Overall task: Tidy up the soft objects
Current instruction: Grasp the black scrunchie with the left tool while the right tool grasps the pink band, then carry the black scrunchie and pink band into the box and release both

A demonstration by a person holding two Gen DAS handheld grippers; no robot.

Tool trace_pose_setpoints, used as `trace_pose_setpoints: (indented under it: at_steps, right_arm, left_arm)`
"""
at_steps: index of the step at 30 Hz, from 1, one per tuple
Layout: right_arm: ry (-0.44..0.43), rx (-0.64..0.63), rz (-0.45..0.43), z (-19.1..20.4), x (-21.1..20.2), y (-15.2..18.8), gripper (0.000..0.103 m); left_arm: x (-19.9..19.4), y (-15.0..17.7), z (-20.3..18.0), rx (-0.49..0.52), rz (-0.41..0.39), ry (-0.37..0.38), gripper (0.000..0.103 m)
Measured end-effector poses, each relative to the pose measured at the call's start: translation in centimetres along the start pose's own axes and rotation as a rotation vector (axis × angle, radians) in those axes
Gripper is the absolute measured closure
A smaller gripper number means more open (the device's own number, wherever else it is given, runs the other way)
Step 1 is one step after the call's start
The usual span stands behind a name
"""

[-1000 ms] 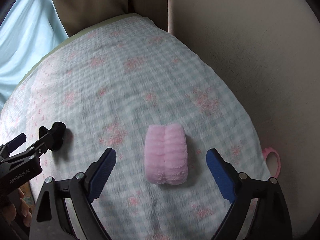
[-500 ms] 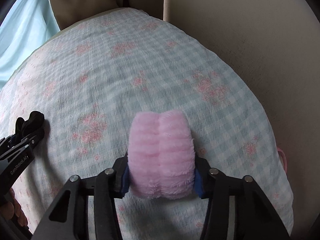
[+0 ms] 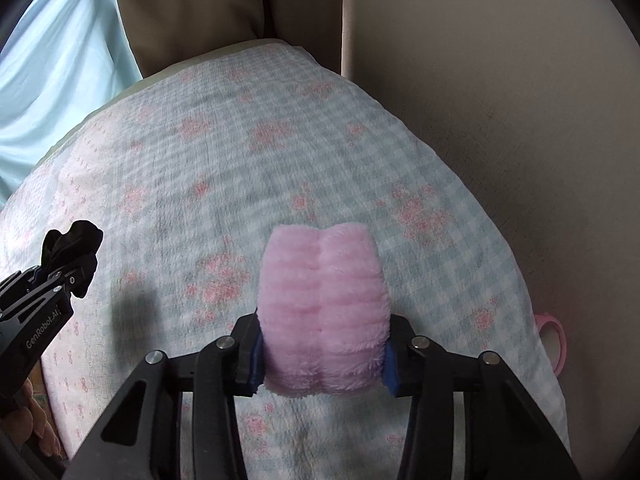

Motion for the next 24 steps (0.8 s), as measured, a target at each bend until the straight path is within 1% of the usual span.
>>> trace_pose_setpoints:
  at_steps: [6, 14, 19, 24]
  right_arm:
    - [-0.022, -0.023, -0.053, 0.5, -4.8, -2.6, 0.062]
    - [-0.074, -0.066, -0.121, 2.4, -14.2, -6.4, 0.062]
    - [-0.123, -0.128, -0.163, 4.5, -20.3, -8.4, 0.062]
    - [-0.194, -0.199, -0.205, 8.1, -25.3, -9.7, 0.062]
  left_arm:
    - [-5.4, -2.8, 0.3, -0.031, -0.056, -0.006, 0.08]
    - [-15.9, -6.4, 2.0, -0.087, -0.135, -0.034, 0.08]
    - [-22.5, -7.7, 4.9, -0.143, -0.165, -0.065, 0.08]
    - [-28.3, -7.7, 8.7, -0.197, -0.202, -0.121, 0.08]
Point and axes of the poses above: each gripper's, at about its wrist camera, not at the fingertips, and x roughly the way its jaws point, z to its left, y to its underside, the point moved 4 cm from there along x, roughly the way its jaws point, and after that the axes turned 9 degrees about -z, right-handed, at the moved point
